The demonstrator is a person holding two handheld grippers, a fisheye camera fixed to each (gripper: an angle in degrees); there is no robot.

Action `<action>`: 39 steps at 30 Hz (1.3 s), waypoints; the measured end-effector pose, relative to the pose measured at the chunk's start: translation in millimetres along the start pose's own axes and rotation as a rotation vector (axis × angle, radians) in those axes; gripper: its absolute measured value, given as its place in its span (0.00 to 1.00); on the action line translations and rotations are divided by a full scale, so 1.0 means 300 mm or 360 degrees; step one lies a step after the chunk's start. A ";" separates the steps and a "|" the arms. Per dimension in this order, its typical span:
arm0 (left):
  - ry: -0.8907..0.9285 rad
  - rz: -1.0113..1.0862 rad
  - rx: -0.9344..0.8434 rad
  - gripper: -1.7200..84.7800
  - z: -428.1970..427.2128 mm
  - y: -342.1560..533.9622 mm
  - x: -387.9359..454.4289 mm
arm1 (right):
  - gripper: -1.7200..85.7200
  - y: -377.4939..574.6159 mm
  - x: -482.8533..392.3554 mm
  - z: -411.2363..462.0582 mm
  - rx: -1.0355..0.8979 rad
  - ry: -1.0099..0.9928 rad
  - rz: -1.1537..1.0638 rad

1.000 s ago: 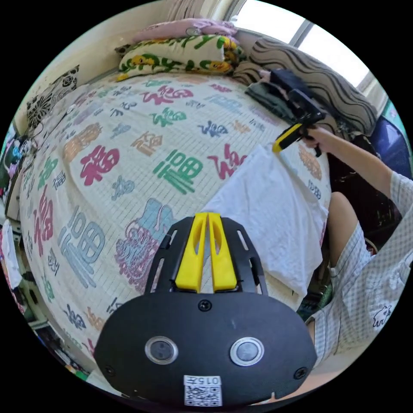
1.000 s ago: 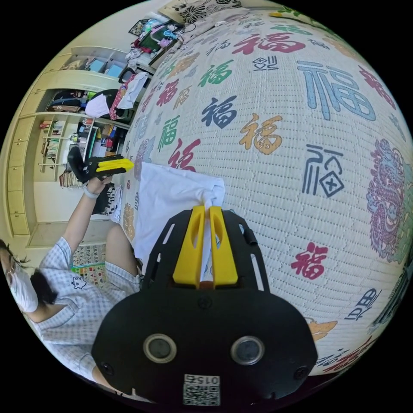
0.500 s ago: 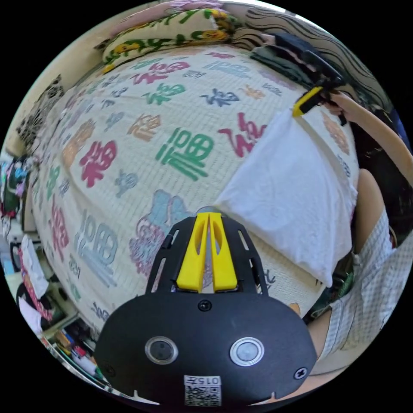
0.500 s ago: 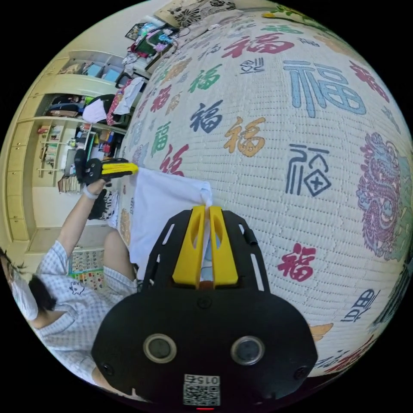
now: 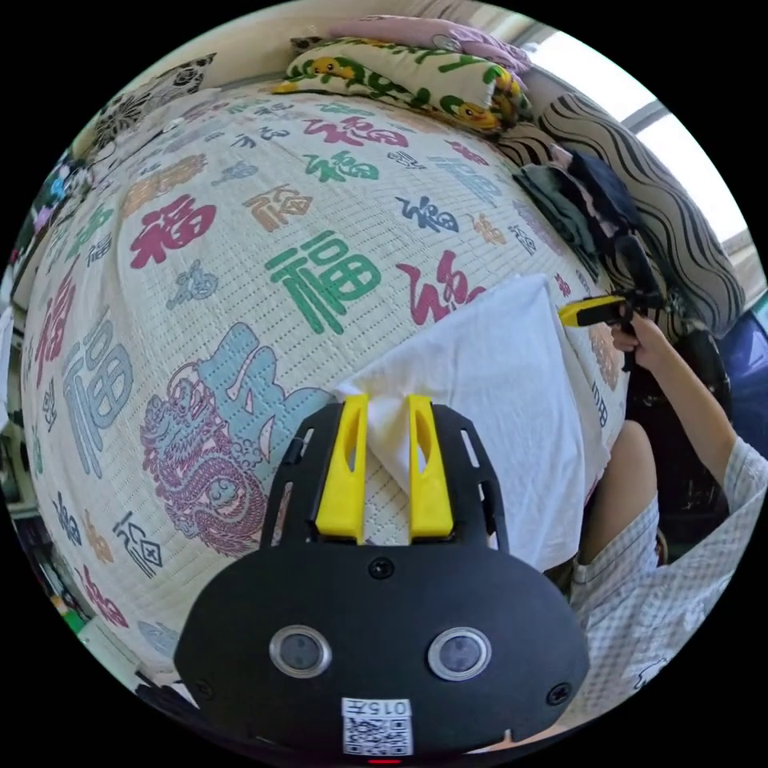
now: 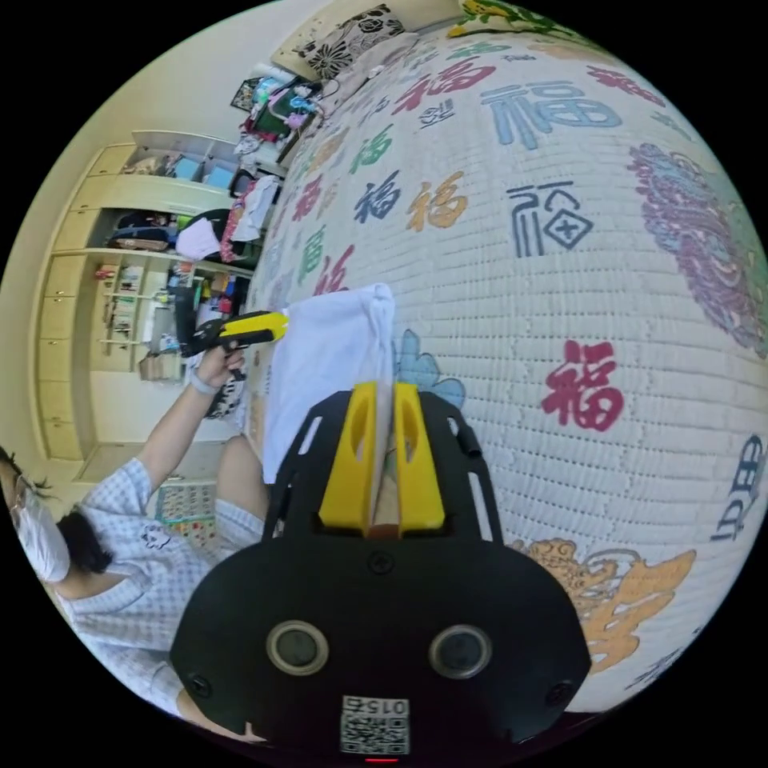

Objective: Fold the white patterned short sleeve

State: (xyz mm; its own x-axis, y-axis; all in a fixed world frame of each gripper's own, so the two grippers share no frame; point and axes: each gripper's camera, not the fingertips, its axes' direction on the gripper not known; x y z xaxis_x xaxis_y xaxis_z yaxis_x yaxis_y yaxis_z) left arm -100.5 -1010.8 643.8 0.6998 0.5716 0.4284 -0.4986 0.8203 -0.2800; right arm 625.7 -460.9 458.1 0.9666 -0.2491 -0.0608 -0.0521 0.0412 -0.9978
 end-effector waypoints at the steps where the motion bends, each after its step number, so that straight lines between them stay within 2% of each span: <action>1: -0.0011 -0.0043 0.0039 0.04 -0.004 0.021 -0.029 | 0.06 -0.005 0.004 0.003 -0.0021 -0.0121 -0.0025; 3: 0.0081 -0.0056 0.0059 0.03 -0.013 0.050 -0.071 | 0.06 -0.011 0.009 0.007 -0.0033 -0.0196 -0.0031; 6: 0.0090 -0.0061 0.0108 0.02 -0.051 0.101 -0.124 | 0.08 -0.026 0.003 0.016 -0.0042 -0.0072 -0.0031; 10: 0.0057 -0.0018 0.0159 0.01 -0.130 0.157 -0.163 | 0.03 -0.063 -0.039 0.046 -0.0047 -0.0445 -0.0143; 11: 0.0049 -0.0010 0.0162 0.01 -0.141 0.164 -0.168 | 0.03 -0.069 -0.049 0.054 -0.0069 -0.0412 -0.0153; 13: 0.0036 -0.0006 0.0150 0.01 -0.161 0.195 -0.195 | 0.02 -0.088 -0.063 0.083 -0.0137 -0.0022 -0.0117; 14: 0.0029 -0.0009 0.0139 0.02 -0.159 0.201 -0.202 | 0.02 -0.091 -0.054 0.087 -0.0142 0.0033 -0.0078; 17: -0.0004 -0.0026 0.0087 0.02 -0.130 0.226 -0.214 | 0.02 -0.081 0.011 0.079 -0.0101 -0.0133 0.0088; 20: -0.0066 0.0004 0.0094 0.03 -0.130 0.257 -0.197 | 0.03 -0.041 0.023 0.036 -0.0034 -0.0024 0.0107; 24: -0.0077 -0.0027 0.0145 0.06 -0.170 0.323 -0.209 | 0.13 -0.005 0.010 -0.032 0.0070 -0.0034 0.0026; 26: 0.0012 -0.0117 0.0218 0.09 -0.191 0.359 -0.247 | 0.16 -0.014 -0.007 -0.034 0.0097 -0.0069 -0.0023; 28: 0.0254 -0.0291 0.0304 0.14 -0.201 0.411 -0.332 | 0.19 -0.039 -0.026 -0.008 0.0079 -0.0101 -0.0084; 30: 0.0435 -0.0380 0.0318 0.14 -0.188 0.450 -0.394 | 0.20 -0.058 -0.026 0.022 0.0038 -0.0132 -0.0113; 33: 0.0823 -0.0404 0.0397 0.14 -0.156 0.526 -0.468 | 0.19 -0.058 -0.006 0.037 -0.0004 -0.0180 -0.0173; 34: 0.0934 -0.0405 0.0408 0.14 -0.137 0.545 -0.484 | 0.19 -0.050 0.012 0.034 0.0030 -0.0337 -0.0186; 36: 0.1026 -0.0402 0.0378 0.13 -0.099 0.554 -0.489 | 0.18 -0.048 0.029 0.046 0.0028 -0.0522 -0.0191; 39: 0.1138 -0.0392 0.0361 0.10 -0.049 0.551 -0.475 | 0.12 -0.047 0.019 0.076 -0.0040 -0.0409 -0.0200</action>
State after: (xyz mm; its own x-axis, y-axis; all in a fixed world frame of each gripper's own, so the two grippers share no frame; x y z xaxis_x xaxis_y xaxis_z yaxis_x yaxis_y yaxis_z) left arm -275.1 -956.3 523.8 0.9244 0.3099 -0.2225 -0.3250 0.9451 -0.0340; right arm 637.8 -441.0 472.4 0.9976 0.0027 0.0692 0.0692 0.0009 -0.9976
